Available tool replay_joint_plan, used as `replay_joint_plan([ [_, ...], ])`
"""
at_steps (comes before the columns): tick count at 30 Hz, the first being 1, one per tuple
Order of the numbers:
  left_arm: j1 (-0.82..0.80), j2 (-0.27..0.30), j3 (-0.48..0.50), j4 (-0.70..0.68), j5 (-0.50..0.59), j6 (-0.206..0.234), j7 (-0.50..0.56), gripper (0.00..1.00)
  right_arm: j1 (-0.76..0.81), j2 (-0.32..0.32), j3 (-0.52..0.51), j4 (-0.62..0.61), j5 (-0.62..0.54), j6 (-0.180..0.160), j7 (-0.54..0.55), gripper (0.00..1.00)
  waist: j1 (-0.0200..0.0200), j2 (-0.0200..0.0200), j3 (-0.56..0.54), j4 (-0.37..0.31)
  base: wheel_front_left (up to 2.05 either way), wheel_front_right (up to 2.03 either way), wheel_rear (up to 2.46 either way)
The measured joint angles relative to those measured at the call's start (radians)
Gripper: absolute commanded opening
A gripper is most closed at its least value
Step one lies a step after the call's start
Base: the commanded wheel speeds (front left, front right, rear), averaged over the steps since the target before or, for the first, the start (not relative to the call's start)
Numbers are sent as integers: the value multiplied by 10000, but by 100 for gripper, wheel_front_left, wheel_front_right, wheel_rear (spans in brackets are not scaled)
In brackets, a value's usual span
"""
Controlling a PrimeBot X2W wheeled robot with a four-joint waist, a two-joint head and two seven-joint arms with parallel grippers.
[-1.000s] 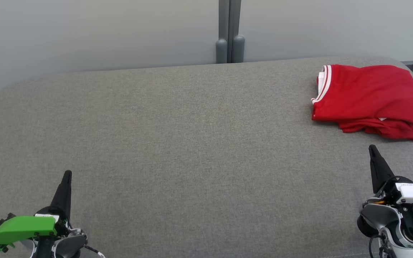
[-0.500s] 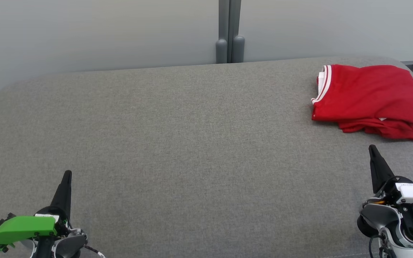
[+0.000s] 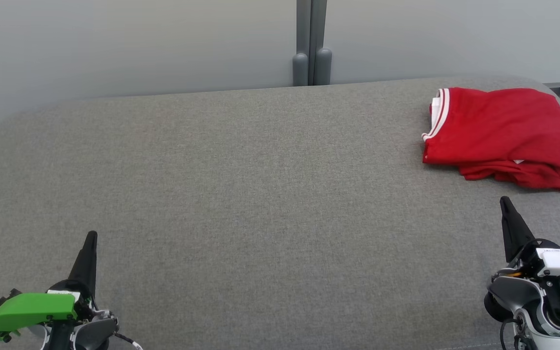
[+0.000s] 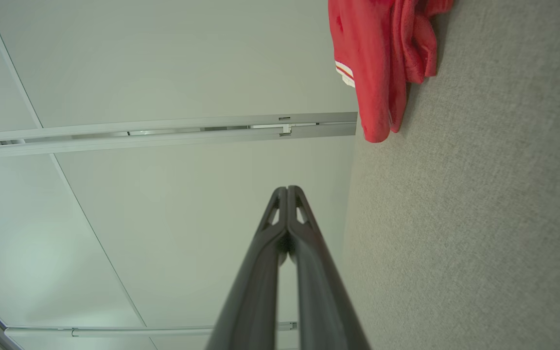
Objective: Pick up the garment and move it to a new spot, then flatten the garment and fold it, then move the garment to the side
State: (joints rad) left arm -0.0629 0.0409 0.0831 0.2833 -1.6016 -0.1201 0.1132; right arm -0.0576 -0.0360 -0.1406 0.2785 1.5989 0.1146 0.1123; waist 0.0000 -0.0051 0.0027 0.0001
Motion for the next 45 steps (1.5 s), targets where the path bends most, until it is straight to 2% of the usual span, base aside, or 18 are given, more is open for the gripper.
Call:
replay_joint_plan([
  [45, 0, 0, 2, -29, 0, 0, 0, 0, 0, 0, 8, -2, 0, 0, -2, 0, 0, 0, 2, 0, 0, 0, 0],
])
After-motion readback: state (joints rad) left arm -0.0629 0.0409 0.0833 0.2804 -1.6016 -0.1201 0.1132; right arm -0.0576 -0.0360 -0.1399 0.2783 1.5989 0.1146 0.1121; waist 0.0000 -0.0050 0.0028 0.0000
